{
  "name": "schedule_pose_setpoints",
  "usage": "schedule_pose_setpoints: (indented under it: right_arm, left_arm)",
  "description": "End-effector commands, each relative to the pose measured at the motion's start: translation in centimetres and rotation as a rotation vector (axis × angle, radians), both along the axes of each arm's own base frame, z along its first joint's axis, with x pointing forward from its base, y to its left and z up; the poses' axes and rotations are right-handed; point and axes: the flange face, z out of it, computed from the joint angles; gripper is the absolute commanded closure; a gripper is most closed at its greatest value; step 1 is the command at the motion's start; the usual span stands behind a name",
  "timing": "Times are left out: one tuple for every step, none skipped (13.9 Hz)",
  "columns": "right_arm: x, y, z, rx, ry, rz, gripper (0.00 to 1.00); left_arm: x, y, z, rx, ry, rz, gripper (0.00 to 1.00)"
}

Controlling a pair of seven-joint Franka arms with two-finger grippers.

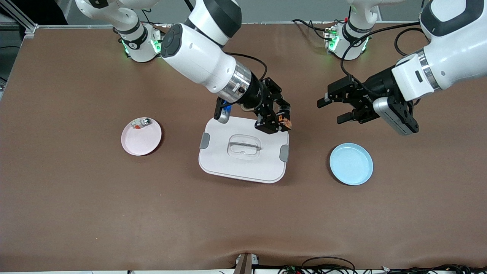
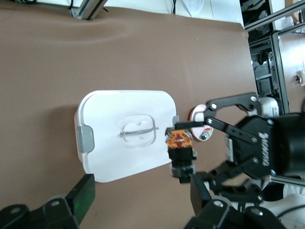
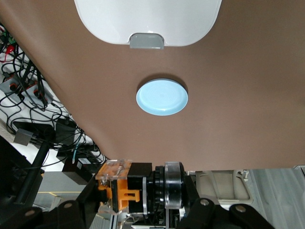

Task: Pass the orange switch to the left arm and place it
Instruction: 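Grasp the switch with the left gripper beside the right gripper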

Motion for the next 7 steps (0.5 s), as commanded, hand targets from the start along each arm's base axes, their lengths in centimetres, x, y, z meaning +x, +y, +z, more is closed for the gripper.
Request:
schedule_pose_setpoints:
  right_arm:
    - [0.0,1.0,1.0,0.047,-0.002,-0.025,1.0]
    - [-0.2,1.2,1.2,0.061,-0.005,-0.043,1.0]
    - [-0.4,1.5,1.4,0.069,-0.008,-0.049,1.0]
    - [-0.6,1.7,1.4,0.07,-0.01,-0.046,1.0]
    - [-0.6,1.8,1.5,0.075,-0.014,-0.049,1.0]
    - [-0.6,1.8,1.6,0.082,-0.022,-0.054,1.0]
    - [-0.6,1.9,1.7,0.09,-0.031,-0.06,1.0]
  left_arm:
    - [0.2,-0.8,0.0,-0.029,0.003,0.012,0.15]
    - [0.2,-1.0,-0.2,-0.041,0.012,0.012,0.17]
    - [0.2,-1.2,-0.2,-0.056,0.019,0.016,0.17]
    - [0.2,-1.5,0.0,-0.07,0.027,0.033,0.17]
    - [0.3,-1.9,0.1,-0.077,0.02,0.052,0.17]
    - [0.1,-2.9,0.2,-0.08,0.014,0.049,0.17]
    - [0.2,-3.1,-0.1,-0.079,0.01,0.052,0.17]
